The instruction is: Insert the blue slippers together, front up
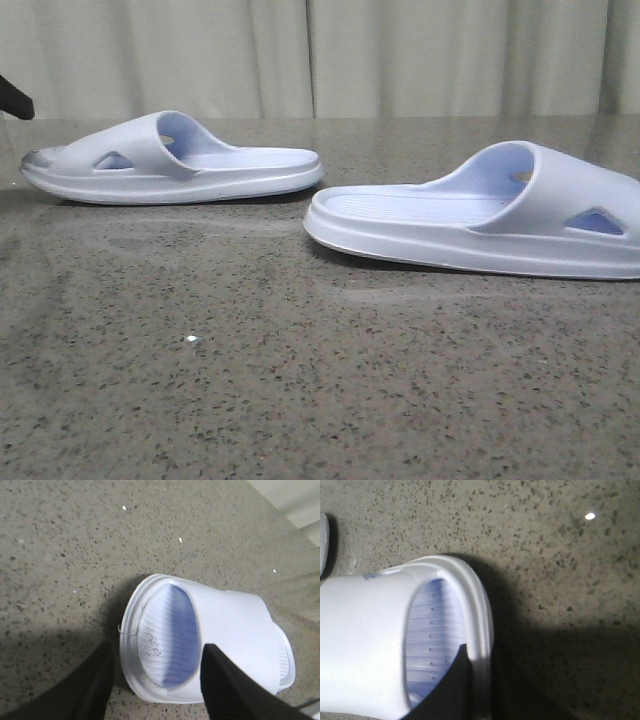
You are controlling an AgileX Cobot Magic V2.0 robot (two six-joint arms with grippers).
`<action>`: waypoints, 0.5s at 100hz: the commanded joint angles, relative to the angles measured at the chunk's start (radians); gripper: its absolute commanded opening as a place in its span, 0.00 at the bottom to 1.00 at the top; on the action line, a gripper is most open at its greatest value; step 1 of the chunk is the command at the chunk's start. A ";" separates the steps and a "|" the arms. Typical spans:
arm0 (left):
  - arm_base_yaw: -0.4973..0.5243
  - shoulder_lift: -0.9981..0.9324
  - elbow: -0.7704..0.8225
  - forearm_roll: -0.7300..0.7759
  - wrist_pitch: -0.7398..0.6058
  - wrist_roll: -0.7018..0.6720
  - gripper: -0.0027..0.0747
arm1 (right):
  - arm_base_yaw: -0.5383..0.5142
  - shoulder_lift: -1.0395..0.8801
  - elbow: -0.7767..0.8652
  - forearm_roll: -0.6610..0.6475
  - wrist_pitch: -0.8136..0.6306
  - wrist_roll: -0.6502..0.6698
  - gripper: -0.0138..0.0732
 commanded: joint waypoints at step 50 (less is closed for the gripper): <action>0.003 0.091 -0.035 -0.197 0.075 0.144 0.47 | -0.007 -0.016 -0.026 0.031 -0.014 -0.021 0.04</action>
